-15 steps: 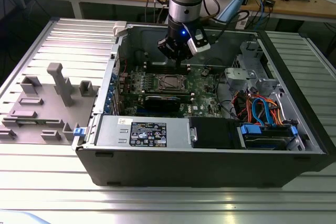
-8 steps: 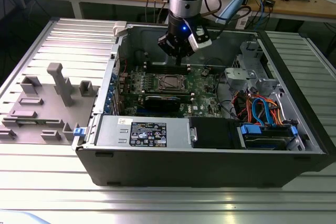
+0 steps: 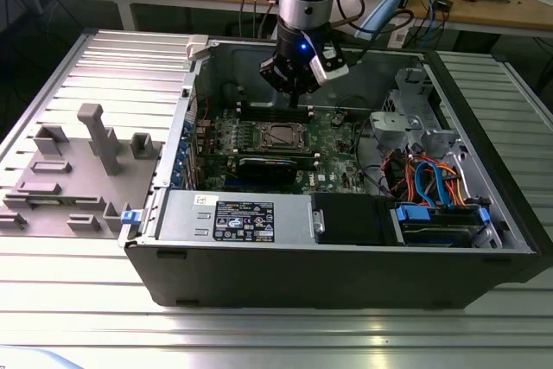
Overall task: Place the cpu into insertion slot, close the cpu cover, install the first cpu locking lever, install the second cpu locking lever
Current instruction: 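Install the second cpu locking lever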
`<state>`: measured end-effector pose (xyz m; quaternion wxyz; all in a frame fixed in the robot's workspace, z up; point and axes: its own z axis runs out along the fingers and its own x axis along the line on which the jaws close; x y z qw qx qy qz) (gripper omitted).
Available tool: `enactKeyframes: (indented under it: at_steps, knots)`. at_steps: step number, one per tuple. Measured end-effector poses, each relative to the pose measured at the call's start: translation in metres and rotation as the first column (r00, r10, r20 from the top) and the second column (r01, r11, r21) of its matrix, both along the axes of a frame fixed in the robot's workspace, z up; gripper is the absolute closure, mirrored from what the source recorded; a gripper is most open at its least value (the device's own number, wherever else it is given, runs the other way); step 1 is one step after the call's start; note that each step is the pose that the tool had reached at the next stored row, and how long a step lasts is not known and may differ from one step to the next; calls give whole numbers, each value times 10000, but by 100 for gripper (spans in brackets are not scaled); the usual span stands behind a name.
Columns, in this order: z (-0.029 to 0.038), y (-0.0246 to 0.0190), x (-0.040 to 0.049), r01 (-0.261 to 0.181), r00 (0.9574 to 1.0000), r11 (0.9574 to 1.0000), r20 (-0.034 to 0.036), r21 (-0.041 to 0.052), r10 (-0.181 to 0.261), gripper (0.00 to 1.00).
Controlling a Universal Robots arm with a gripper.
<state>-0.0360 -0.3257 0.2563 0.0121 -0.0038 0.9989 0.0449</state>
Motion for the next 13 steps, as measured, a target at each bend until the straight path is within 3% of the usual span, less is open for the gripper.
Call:
enactKeyframes:
  at_steps: [13]
  knots:
    - [0, -53, 0, 1, 10000, 10000, 0, 0, -1, 89]
